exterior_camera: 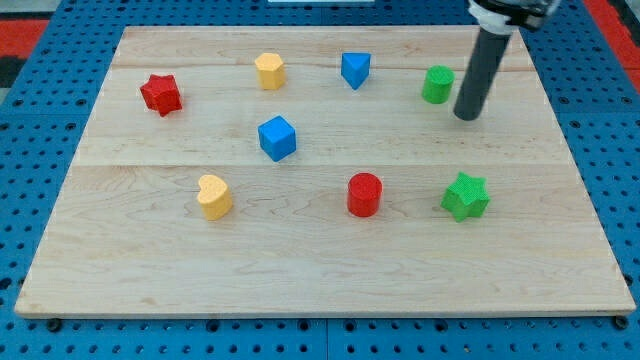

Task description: Place the green circle right to the blue triangle

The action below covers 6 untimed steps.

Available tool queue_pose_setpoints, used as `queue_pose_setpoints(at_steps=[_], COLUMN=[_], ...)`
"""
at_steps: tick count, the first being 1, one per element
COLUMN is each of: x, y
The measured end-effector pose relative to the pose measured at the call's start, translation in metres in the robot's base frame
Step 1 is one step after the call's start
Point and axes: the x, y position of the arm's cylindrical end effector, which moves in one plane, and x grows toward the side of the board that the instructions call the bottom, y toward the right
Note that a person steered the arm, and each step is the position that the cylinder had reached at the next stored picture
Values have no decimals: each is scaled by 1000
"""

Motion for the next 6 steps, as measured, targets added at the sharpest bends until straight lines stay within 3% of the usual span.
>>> queue_pose_setpoints(at_steps=[1, 2, 4, 5, 6], x=[-7, 1, -13, -46, -16], y=[-1, -54, -25, -27, -19])
